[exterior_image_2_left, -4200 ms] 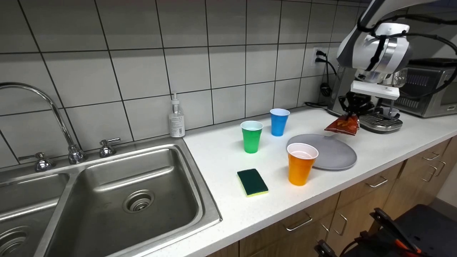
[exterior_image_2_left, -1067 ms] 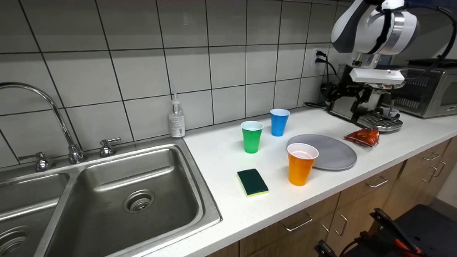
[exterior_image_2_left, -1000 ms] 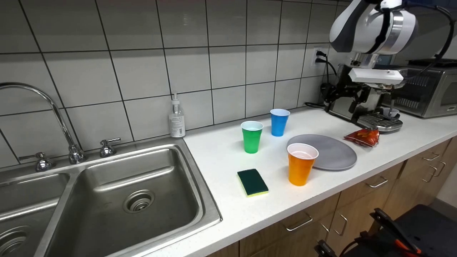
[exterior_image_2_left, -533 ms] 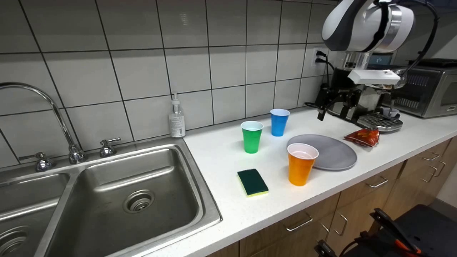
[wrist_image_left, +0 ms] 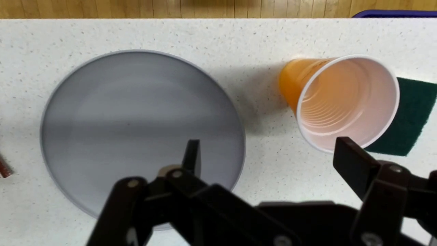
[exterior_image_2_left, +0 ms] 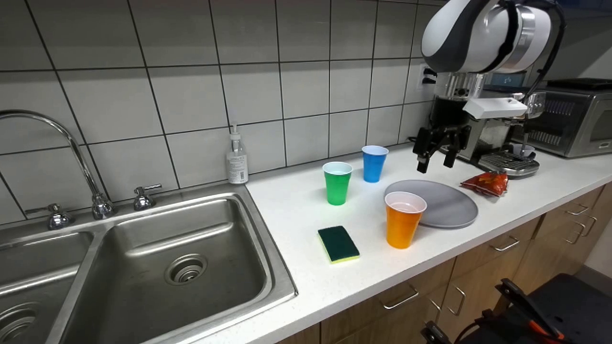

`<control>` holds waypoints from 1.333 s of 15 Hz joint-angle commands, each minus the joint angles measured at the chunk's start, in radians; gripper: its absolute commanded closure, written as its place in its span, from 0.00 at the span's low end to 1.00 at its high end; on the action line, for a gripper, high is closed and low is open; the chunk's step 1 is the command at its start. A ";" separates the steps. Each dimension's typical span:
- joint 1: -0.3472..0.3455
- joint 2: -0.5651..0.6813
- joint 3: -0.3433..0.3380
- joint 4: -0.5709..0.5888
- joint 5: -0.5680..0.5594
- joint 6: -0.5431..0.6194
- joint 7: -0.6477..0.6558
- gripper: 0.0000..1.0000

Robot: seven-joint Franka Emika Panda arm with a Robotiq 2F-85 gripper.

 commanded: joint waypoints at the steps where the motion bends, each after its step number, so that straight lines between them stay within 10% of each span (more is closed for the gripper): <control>1: 0.015 -0.004 -0.005 -0.007 -0.009 -0.005 0.006 0.00; 20: 0.067 0.078 0.023 -0.026 0.043 0.077 0.011 0.00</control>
